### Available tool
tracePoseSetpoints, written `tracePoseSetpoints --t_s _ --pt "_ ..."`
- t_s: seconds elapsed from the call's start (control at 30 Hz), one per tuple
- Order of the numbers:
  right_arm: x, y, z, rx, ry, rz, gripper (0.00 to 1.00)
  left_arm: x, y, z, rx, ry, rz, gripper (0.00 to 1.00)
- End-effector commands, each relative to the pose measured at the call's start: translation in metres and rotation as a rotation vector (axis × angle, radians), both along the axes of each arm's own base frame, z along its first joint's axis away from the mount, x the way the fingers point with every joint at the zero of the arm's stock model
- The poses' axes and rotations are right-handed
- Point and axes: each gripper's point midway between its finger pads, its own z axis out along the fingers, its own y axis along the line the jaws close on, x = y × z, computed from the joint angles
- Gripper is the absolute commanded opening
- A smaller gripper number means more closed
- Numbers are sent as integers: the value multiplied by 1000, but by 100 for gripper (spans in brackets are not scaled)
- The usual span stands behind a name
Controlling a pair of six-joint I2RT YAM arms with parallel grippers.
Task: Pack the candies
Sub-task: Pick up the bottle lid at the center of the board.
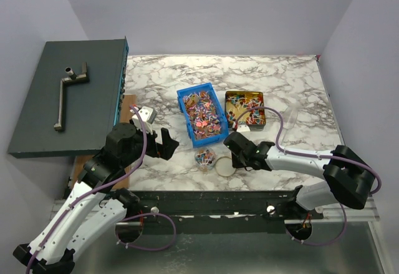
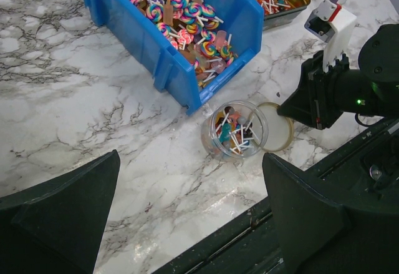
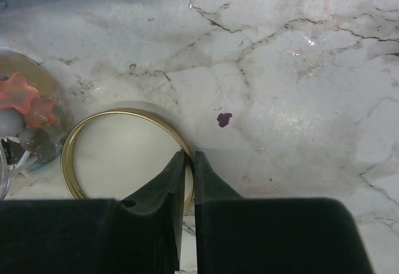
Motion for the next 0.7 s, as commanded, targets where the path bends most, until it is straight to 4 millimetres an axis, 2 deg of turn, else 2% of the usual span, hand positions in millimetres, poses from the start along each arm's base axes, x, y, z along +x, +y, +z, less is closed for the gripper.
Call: tracePoseSetpoints --t_s 0.0,0.13,0.23,0.4,0.67 --pt "-8 -5 -12 -27 30 19 11 0 -2 0 -13 -5 -12 99" --pt "-11 -8 -17 -33 41 21 0 0 -2 0 -12 -5 -10 99" --pt "-13 -7 -14 -24 41 31 1 0 -2 -1 -12 -1 -12 99" --pt "-10 -10 9 -18 4 43 1 -2 -4 0 -19 -1 -24 99" --pt "-17 -10 52 6 -7 123 1 -11 -17 10 -59 -24 -120 99"
